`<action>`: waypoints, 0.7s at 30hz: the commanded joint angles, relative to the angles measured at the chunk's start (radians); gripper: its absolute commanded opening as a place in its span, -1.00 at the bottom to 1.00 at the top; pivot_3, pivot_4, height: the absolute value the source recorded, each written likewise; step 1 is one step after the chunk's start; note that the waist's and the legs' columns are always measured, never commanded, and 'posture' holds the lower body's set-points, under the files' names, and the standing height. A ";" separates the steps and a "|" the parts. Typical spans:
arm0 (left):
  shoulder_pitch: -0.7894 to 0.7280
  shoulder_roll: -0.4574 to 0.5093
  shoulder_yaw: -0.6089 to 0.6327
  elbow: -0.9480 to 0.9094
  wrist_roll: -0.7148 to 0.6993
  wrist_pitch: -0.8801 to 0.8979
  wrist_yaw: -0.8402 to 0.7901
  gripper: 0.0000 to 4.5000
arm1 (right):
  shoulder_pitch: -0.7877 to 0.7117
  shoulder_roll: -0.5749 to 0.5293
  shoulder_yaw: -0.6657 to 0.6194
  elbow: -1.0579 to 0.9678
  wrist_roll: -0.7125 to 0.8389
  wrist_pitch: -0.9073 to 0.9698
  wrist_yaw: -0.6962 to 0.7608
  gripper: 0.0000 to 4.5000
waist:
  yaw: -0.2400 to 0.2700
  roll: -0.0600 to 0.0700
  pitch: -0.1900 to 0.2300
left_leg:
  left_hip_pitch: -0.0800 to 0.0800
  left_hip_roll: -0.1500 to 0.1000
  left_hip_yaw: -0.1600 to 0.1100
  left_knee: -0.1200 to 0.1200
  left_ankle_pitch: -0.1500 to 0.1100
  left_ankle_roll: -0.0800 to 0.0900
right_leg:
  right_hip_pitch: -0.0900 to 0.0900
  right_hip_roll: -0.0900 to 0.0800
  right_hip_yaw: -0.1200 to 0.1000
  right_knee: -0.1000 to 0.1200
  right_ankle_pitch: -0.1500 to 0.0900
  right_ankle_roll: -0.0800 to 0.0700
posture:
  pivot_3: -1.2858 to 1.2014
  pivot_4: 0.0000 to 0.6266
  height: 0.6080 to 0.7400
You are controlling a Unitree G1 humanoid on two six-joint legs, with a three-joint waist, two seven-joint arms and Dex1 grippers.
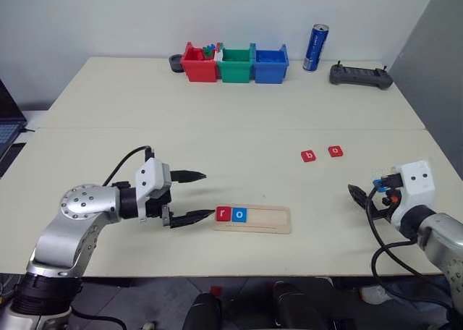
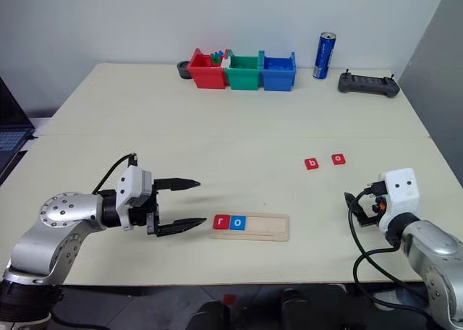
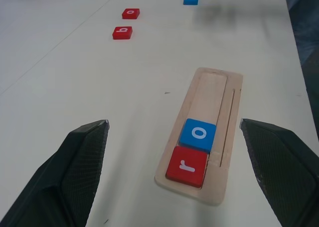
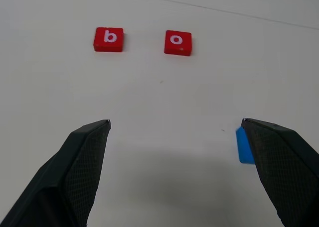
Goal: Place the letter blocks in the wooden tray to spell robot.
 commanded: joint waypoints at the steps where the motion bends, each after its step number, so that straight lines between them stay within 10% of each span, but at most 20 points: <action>1: -0.030 -0.007 -0.014 -0.010 0.005 -0.008 0.003 0.98 | -0.029 -0.012 -0.072 -0.080 0.033 0.114 -0.020 1.00 | 0.000 0.000 0.000 | 0.000 0.000 0.000 0.000 0.000 0.000 | 0.000 0.000 0.000 0.000 0.000 0.000 | 0.03 -0.52 1.00; 21: -0.112 -0.044 -0.082 0.047 0.034 -0.031 -0.014 0.98 | -0.123 0.059 -0.197 -0.186 0.017 0.384 -0.030 1.00 | -0.001 0.000 0.000 | 0.000 0.000 0.000 0.000 0.000 0.000 | 0.000 0.000 0.000 0.000 -0.001 0.001 | 0.03 -0.52 1.00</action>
